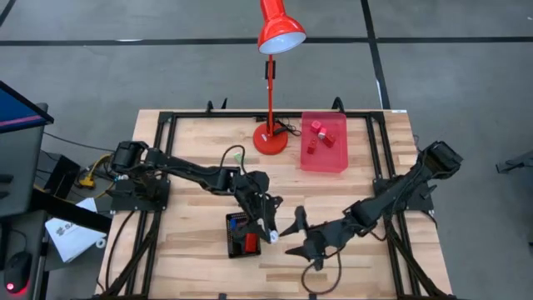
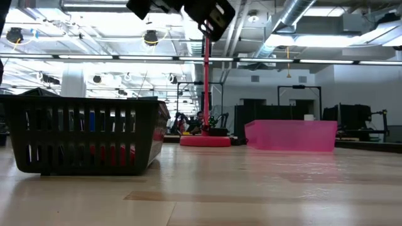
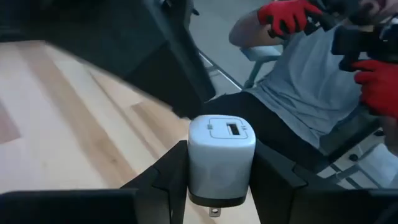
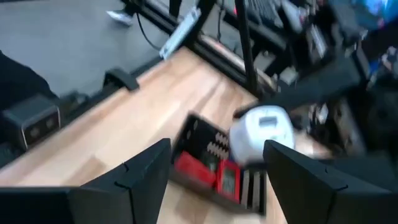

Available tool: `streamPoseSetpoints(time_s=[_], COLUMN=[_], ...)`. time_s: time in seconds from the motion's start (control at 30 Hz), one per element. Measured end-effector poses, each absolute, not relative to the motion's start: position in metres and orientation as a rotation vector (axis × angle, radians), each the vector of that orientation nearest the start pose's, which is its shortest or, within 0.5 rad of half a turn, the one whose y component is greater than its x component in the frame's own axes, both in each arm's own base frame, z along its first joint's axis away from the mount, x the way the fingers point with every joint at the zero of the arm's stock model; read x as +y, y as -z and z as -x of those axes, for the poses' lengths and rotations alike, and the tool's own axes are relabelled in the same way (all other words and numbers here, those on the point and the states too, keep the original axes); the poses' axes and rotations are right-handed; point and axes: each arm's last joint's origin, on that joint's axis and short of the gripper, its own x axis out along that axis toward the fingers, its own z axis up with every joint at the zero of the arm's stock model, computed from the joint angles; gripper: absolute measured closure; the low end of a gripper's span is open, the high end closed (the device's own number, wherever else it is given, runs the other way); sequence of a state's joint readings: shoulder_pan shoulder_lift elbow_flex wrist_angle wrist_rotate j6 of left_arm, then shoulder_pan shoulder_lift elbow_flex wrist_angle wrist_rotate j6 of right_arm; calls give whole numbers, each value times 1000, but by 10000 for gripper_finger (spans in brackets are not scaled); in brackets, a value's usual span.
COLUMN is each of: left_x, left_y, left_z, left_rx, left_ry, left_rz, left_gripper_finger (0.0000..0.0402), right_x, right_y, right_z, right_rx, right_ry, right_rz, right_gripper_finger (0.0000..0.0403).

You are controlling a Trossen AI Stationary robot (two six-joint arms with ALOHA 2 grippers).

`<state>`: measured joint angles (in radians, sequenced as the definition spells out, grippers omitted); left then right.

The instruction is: Pick & Place Office items

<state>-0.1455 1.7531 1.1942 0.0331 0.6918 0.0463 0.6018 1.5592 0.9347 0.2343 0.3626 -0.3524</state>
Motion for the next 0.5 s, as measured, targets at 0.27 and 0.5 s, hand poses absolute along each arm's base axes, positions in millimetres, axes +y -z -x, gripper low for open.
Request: streamPoseSetpoints(time_s=[0.27, 0.5], left_x=[-98, -105], left_y=[-241, -244], left_z=[-374, -374], left_rx=[474, 430], left_ry=[892, 907], left_rz=[61, 40], left_gripper_finger=[276, 276], right_x=[190, 188], right_y=[-259, -261], right_z=[-295, -298], right_rx=[234, 224], right_ry=[-314, -356], right_rz=[516, 499], right_gripper_finger=[152, 152])
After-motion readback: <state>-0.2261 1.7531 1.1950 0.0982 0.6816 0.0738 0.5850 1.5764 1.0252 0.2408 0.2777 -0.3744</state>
